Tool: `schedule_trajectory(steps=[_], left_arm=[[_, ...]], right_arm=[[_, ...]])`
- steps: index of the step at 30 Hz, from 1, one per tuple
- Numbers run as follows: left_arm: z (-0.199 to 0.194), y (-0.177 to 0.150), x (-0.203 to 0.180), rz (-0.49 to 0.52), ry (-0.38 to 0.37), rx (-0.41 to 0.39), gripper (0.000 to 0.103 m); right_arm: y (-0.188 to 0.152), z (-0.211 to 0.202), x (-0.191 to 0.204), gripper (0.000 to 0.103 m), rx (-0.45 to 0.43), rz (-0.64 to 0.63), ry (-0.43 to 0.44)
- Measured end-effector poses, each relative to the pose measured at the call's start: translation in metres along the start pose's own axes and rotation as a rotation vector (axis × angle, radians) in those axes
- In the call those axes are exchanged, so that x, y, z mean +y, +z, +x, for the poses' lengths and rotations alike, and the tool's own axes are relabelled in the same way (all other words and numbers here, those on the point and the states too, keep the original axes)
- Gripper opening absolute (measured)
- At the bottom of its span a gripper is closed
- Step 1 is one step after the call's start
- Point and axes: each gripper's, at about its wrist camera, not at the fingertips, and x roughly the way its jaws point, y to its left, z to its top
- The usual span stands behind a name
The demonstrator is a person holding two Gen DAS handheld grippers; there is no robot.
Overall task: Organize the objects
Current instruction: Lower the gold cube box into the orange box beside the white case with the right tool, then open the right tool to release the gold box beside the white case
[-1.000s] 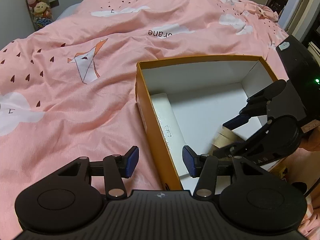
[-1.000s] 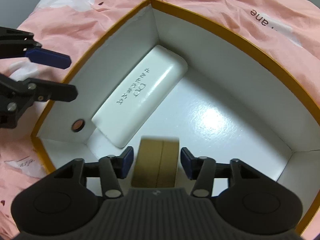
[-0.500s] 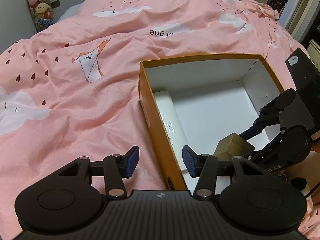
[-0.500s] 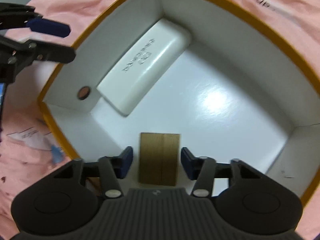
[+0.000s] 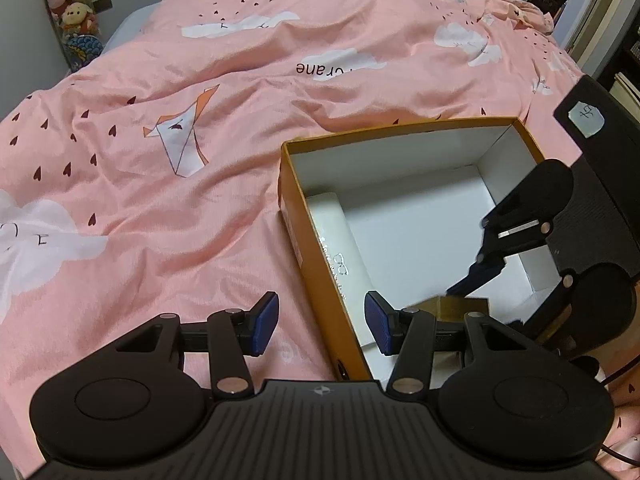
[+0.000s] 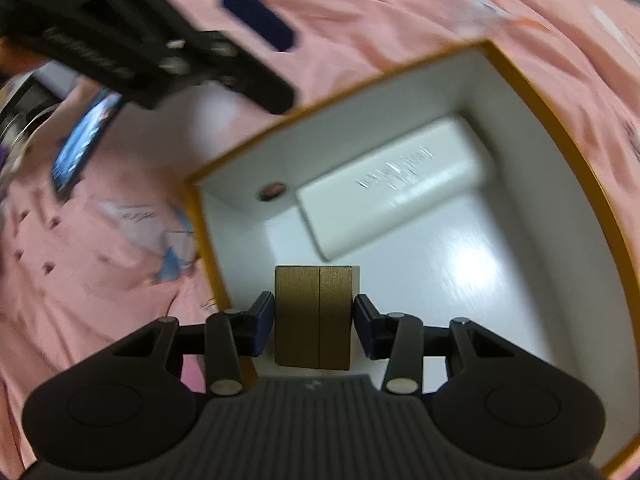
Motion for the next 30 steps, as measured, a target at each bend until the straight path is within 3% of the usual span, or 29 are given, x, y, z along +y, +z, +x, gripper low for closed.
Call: schedule_trajectory(steps=[4,20,21,22,23,25,26,30], left_arm=[[0.003,0.000,0.000,-0.004,-0.006,0.004,0.059],[0.014,-0.010,0.007,-0.063,-0.028,0.005,0.059],[0.014,-0.011,0.007,-0.064,-0.031,0.003,0.059],[0.014,-0.011,0.007,-0.064,-0.031,0.001,0.059],[0.014,-0.011,0.007,-0.064,-0.031,-0.001,0.059],[0.014,-0.011,0.007,-0.065,-0.032,-0.004,0.059],[0.014,-0.011,0.007,-0.068,-0.031,-0.005,0.059],[0.014,-0.012,0.010,-0.078,-0.037,-0.006,0.059]], right_arm=[[0.008,0.000,0.005,0.045,-0.003,-0.085,0.052],[0.031,0.015,0.008,0.046,-0.056,-0.187,0.140],[0.033,0.015,0.007,0.043,-0.052,-0.187,0.153],[0.035,0.013,0.004,0.025,-0.062,-0.173,0.178],[0.038,0.010,-0.004,0.013,-0.066,-0.138,0.209],[0.042,0.005,-0.021,0.000,-0.073,-0.063,0.310],[0.044,0.005,-0.026,0.000,-0.064,-0.038,0.332],[0.041,0.012,-0.023,0.000,-0.046,-0.037,0.278]])
